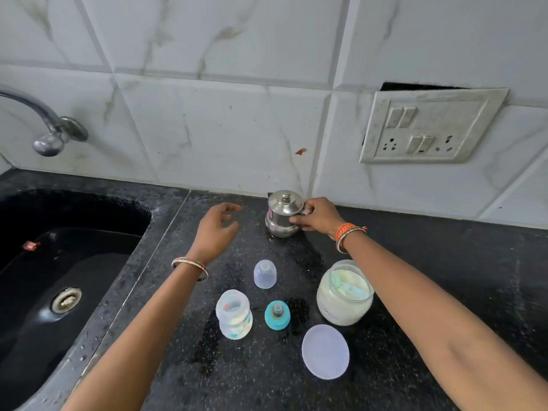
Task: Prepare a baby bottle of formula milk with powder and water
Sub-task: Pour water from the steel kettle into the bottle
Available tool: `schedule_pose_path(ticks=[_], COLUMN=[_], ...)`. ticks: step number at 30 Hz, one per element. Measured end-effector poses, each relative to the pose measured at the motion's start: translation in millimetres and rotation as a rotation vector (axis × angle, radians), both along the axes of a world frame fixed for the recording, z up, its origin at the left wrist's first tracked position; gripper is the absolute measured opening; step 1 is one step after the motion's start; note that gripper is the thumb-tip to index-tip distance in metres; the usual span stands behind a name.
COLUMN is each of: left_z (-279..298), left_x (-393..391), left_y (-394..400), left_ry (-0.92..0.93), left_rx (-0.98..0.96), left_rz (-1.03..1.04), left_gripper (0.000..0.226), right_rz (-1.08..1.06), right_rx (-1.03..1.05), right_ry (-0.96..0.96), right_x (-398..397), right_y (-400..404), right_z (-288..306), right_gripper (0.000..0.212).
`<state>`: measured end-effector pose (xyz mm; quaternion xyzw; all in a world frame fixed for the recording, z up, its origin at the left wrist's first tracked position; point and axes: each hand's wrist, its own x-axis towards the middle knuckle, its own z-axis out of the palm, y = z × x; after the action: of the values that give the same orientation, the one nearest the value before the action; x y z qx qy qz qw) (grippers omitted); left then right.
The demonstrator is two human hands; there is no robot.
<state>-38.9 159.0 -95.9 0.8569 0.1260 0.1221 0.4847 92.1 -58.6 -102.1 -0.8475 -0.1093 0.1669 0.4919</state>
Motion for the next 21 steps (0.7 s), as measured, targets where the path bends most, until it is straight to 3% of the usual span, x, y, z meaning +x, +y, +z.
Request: schedule_pose_path(ticks=[5,11,16,21], left_z=[-1.4,-16.2,-43.2,-54.7], left_x=[-49.4,-127.5,-166.7,-168.6], left_y=[12.7,6.4,-21.0,-48.1], left_ry=[-0.021,0.144,0.206,0.037], left_rx=[-0.122,-0.23,-0.274,-0.302], left_rz=[-0.021,-0.163,-0.296,-0.134], left_gripper=[0.03,0.061,0.075,0.053], right_rz=[-0.049,-0.032,0.053,0.156], right_rx=[0.111,0.125,0.165,0.108], right_ry=[-0.059,-0.222,-0.251,-0.248], right_x=[-24.4,-80.5,-127.8,-159.6], right_y=[-16.2,-34.6,-43.6,-47.9], right_z=[26.7,82.4,91.1,88.9], right_gripper=[0.043,0.042,0.043,0.031])
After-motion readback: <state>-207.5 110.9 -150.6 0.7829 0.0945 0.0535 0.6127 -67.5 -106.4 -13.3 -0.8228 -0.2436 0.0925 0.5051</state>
